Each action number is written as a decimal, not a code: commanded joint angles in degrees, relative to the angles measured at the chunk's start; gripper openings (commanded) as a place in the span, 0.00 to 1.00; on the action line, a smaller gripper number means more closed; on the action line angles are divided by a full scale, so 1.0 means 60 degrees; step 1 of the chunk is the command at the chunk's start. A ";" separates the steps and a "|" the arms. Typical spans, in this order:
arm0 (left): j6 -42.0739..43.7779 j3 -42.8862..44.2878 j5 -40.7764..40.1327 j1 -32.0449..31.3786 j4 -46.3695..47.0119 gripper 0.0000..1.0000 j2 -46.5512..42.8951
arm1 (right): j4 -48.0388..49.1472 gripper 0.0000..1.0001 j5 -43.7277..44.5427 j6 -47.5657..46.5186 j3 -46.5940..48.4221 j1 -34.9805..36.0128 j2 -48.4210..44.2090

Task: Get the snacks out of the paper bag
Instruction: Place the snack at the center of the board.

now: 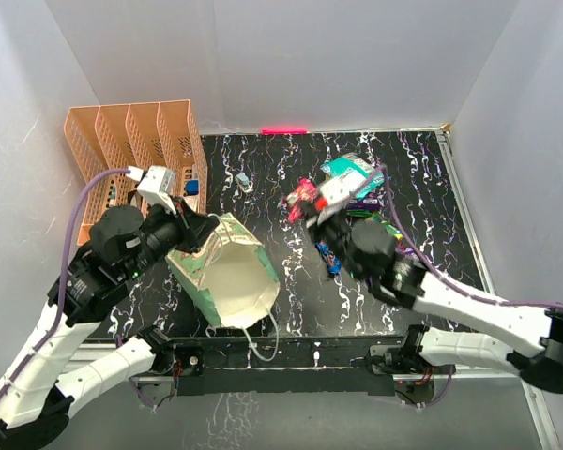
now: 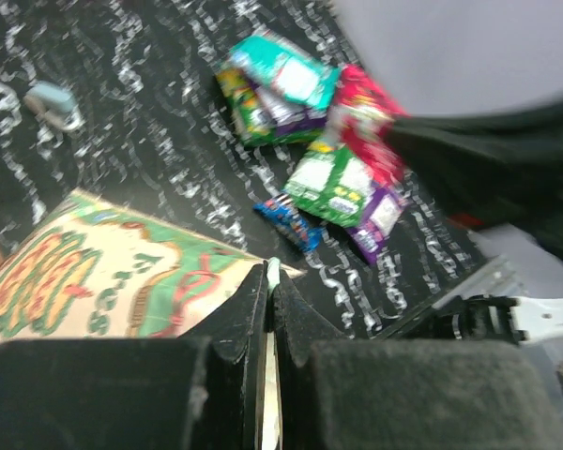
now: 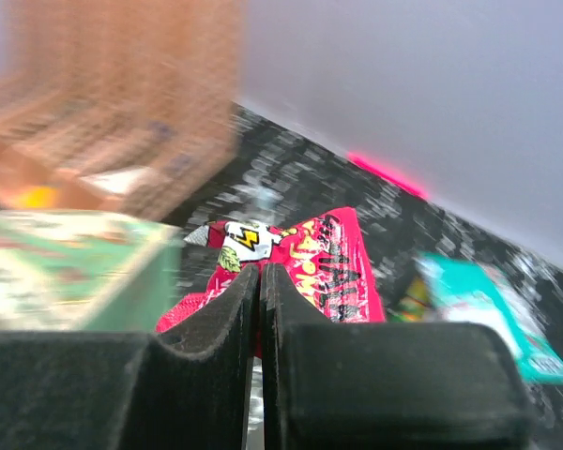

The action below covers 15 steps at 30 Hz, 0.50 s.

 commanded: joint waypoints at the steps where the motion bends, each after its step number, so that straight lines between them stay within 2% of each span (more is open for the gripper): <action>1: -0.0275 0.1178 0.1160 -0.0015 0.0717 0.00 0.0485 | 0.0846 0.07 -0.2041 0.1325 0.0056 -0.3259 0.1107; 2: -0.0367 0.1322 0.1294 -0.0021 0.0889 0.00 0.0592 | 0.0869 0.07 -0.2654 0.1331 0.0111 -0.3806 0.1545; 9: -0.0539 0.2346 0.1307 -0.0022 0.1540 0.00 0.1507 | 0.1964 0.07 -0.4284 0.1324 0.0165 -0.5272 0.4621; 15: -0.1043 0.1281 0.0006 -0.0022 0.1315 0.00 0.1053 | 0.2380 0.07 -0.5213 0.1486 0.0354 -0.5807 0.6188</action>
